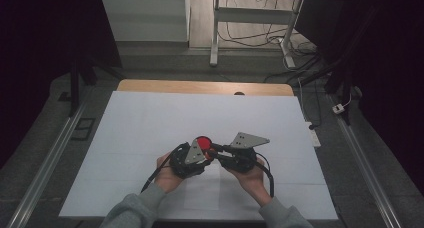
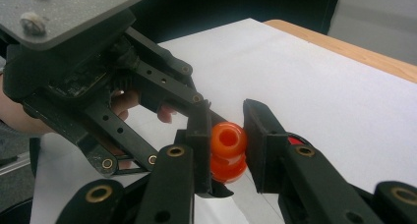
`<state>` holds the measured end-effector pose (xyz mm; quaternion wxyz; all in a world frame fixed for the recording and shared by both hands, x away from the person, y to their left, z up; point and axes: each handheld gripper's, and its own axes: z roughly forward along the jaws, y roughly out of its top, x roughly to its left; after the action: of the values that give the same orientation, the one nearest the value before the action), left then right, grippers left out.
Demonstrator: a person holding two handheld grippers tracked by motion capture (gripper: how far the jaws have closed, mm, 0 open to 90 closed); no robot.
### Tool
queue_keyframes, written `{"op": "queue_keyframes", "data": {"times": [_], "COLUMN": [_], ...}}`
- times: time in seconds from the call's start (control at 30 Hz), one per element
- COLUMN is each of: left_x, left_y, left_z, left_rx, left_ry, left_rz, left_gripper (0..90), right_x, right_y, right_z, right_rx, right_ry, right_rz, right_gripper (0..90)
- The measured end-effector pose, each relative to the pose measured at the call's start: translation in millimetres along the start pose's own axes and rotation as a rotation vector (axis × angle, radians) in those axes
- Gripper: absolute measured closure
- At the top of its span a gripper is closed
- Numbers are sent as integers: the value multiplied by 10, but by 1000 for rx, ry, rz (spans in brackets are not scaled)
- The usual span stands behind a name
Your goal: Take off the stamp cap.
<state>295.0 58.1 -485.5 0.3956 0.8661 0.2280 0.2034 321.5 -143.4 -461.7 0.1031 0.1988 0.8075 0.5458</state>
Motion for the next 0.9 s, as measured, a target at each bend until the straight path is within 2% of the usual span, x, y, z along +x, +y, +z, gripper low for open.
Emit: {"op": "queue_keyframes", "data": {"times": [0.9], "left_x": [-1], "left_y": [-14], "left_z": [0], "left_rx": [8], "left_ry": [-4], "left_rz": [15], "left_gripper": [652], "right_x": [19], "right_y": [-4], "right_z": [6], "right_rx": [10], "right_ry": [-7], "right_rz": [-9], "right_gripper": [732]}}
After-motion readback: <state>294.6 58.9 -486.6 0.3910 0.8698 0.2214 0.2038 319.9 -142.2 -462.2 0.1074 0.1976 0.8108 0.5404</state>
